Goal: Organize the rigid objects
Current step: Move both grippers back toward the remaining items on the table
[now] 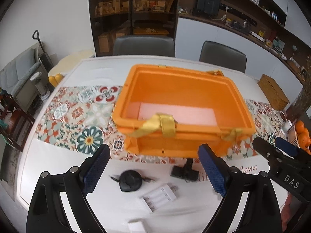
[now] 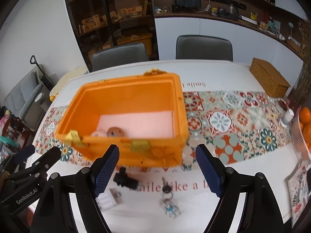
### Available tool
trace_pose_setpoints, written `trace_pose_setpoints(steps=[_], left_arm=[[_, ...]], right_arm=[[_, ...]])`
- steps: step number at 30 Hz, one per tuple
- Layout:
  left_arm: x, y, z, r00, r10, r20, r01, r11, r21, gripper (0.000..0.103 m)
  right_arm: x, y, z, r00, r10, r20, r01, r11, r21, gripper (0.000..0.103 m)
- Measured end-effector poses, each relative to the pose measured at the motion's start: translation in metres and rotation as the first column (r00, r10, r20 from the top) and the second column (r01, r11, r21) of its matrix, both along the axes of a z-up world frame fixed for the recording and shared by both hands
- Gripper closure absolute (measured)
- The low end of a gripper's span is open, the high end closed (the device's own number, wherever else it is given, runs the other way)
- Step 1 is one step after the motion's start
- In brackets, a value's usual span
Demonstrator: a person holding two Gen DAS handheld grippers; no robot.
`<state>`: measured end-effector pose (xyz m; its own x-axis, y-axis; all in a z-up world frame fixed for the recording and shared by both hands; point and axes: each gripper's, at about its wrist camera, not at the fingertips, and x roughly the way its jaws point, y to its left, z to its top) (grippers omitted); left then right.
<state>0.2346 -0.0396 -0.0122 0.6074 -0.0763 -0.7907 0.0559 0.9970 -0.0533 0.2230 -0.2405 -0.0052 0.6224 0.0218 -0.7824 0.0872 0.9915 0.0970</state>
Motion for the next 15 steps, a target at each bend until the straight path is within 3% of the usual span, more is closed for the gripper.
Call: trace_pose_setpoints(steps=[15], left_arm=[[-0.02, -0.01, -0.043, 0.996, 0.004, -0.086, -0.002, 1.0, 0.03, 0.005]], right_arm=[[-0.029, -0.011, -0.049, 0.993, 0.0, -0.115, 0.002, 1.0, 0.015, 0.027]])
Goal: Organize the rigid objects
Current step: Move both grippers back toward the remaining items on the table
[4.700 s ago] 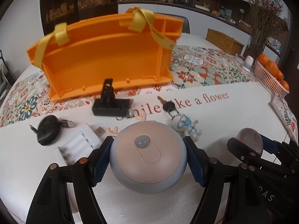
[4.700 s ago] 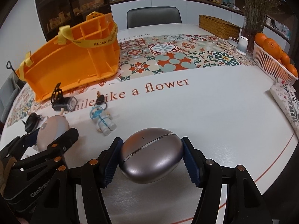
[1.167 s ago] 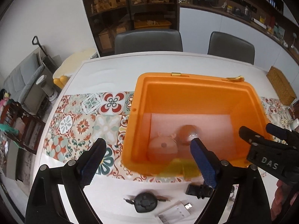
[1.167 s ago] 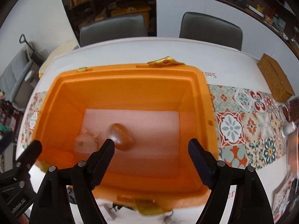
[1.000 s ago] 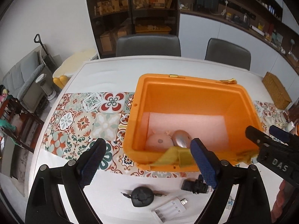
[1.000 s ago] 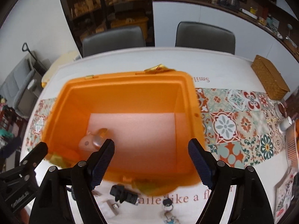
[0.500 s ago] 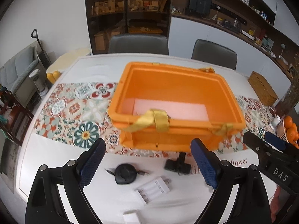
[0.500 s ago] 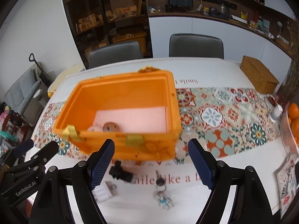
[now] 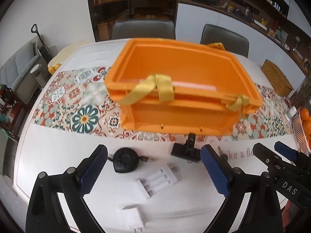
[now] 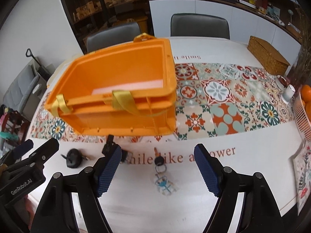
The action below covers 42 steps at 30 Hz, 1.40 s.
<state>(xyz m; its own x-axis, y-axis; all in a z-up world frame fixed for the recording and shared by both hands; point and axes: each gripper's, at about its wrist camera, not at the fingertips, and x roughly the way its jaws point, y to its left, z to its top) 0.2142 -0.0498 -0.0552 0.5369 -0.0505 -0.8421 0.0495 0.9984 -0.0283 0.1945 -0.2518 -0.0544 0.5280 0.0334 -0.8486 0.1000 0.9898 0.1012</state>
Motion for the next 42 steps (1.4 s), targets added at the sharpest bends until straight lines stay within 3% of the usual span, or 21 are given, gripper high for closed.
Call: trace_pose_setpoints(steps=[29, 42], left_arm=[[-0.016, -0.023, -0.083, 0.984, -0.029, -0.176, 0.036, 0.999, 0.036, 0.005], [-0.014, -0.028, -0.097, 0.977, -0.029, -0.212, 0.039, 0.998, 0.04, 0.005]], right_arm=[[-0.004, -0.007, -0.093, 0.98, 0.074, -0.184, -0.065, 0.997, 0.052, 0.042], [0.005, -0.005, -0.115, 0.972, 0.107, -0.209, -0.097, 0.994, 0.055, 0.054]])
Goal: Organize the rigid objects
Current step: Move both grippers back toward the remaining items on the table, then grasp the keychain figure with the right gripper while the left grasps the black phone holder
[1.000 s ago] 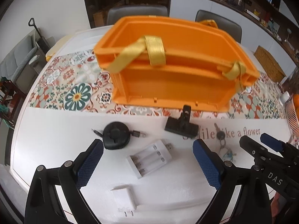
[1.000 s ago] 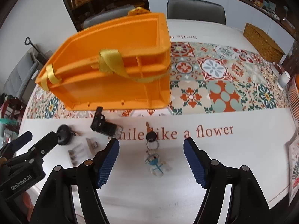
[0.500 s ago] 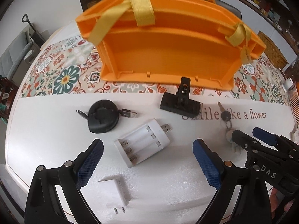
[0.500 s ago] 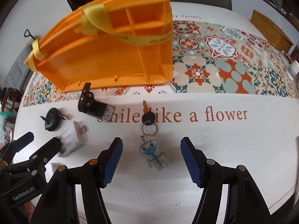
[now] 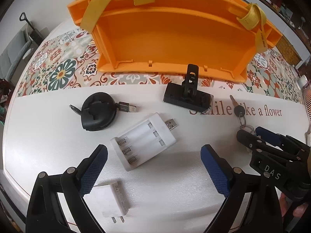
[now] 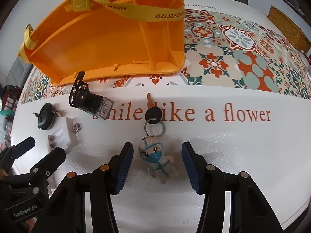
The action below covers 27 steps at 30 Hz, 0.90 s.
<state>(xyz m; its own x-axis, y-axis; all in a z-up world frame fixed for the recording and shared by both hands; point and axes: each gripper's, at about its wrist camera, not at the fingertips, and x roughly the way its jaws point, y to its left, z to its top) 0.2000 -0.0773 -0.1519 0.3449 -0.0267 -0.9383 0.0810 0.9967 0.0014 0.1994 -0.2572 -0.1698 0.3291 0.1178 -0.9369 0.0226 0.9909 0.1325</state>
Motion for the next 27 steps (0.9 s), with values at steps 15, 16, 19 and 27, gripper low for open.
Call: trace_pose_setpoints(steps=[15, 16, 19, 27], left_arm=[[0.006, 0.003, -0.005, 1.0, -0.009, 0.018, 0.009, 1.0, 0.005, 0.005], [0.007, 0.002, -0.005, 1.0, -0.015, 0.027, 0.015, 1.0, 0.004, 0.005], [0.009, -0.001, 0.0, 0.996, -0.048, 0.07, 0.048, 0.999, -0.002, 0.005], [0.025, -0.018, -0.004, 0.986, -0.152, 0.06, 0.156, 0.986, -0.055, 0.005]], right_arm=[[-0.003, 0.009, -0.003, 1.0, 0.025, 0.013, -0.025, 0.999, -0.02, 0.065], [-0.003, 0.008, -0.003, 1.0, 0.022, 0.013, -0.022, 1.0, -0.02, 0.065], [-0.006, 0.007, 0.002, 1.0, 0.007, 0.025, -0.007, 1.0, -0.022, 0.065], [-0.01, -0.006, 0.014, 0.997, -0.057, 0.046, 0.056, 0.998, 0.014, 0.065]])
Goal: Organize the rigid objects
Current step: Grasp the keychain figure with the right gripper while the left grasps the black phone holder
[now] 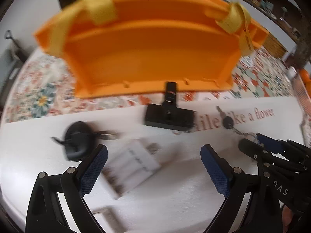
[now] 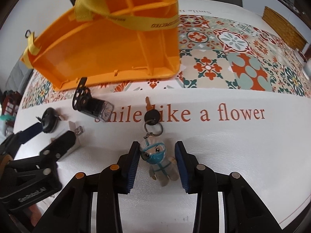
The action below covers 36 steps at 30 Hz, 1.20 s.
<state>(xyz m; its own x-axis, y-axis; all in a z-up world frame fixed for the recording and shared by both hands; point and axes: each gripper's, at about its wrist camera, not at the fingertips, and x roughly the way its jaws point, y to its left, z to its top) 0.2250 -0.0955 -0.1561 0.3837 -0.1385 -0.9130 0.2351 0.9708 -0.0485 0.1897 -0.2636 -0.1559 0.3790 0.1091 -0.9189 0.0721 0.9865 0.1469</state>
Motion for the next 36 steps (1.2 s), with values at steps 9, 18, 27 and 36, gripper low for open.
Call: trace_pose_setpoints(steps=[9, 18, 27, 36], left_arm=[[0.023, -0.02, -0.012, 0.996, -0.093, 0.0, 0.093, 0.995, 0.037, 0.005], [0.043, -0.026, -0.025, 0.997, -0.082, -0.007, 0.082, 0.996, 0.044, 0.005], [0.053, -0.04, -0.034, 0.996, -0.092, -0.004, 0.092, 0.995, 0.029, 0.028], [0.048, -0.042, -0.033, 0.997, -0.073, 0.014, 0.073, 0.997, 0.013, 0.03]], right_arm=[[0.005, -0.008, 0.001, 0.998, -0.059, -0.005, 0.059, 0.997, 0.039, 0.065], [0.007, -0.011, -0.001, 0.996, -0.084, -0.003, 0.084, 0.995, 0.059, 0.065], [0.007, -0.014, -0.004, 0.996, -0.093, -0.007, 0.094, 0.994, 0.063, 0.065], [0.006, -0.01, -0.001, 0.997, -0.076, 0.008, 0.075, 0.996, 0.051, 0.065]])
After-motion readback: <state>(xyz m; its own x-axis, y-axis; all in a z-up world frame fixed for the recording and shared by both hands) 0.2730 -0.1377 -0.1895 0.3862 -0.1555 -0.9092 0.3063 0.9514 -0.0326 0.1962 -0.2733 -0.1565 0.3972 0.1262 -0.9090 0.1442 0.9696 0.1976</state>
